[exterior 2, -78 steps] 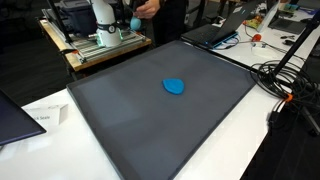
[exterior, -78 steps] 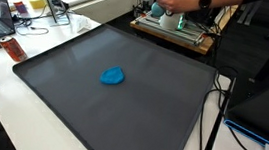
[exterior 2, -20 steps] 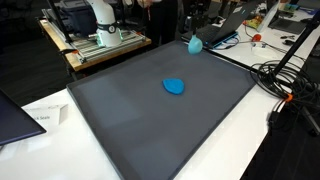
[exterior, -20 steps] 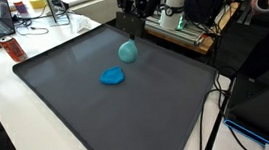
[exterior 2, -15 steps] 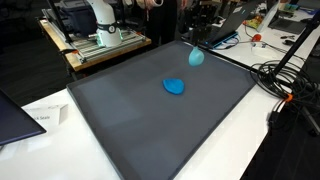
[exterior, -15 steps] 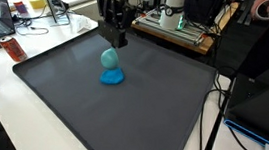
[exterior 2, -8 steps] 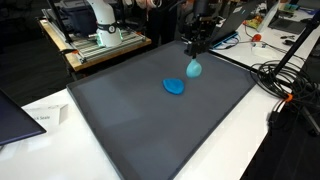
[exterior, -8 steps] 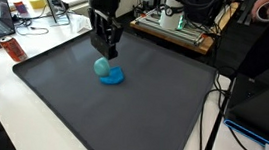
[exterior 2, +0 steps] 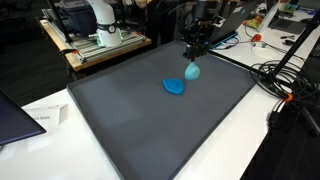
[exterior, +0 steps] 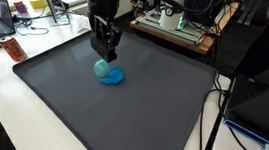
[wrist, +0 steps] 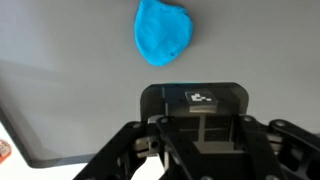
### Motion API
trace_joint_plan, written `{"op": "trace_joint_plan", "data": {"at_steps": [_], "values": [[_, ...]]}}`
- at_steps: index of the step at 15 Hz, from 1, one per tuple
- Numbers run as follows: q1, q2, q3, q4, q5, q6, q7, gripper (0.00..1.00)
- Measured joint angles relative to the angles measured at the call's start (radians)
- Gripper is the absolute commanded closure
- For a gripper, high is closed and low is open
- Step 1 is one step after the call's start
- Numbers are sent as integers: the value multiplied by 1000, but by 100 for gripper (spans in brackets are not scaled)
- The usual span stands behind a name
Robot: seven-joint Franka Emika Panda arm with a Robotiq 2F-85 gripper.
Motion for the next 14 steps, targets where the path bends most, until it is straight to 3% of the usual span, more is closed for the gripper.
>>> {"op": "trace_joint_plan", "data": {"at_steps": [4, 5, 14], "values": [[0, 0, 0, 0, 0, 0, 0, 53], [0, 0, 0, 0, 0, 0, 0, 78], [6, 25, -1, -13, 0, 49, 0, 78]]}}
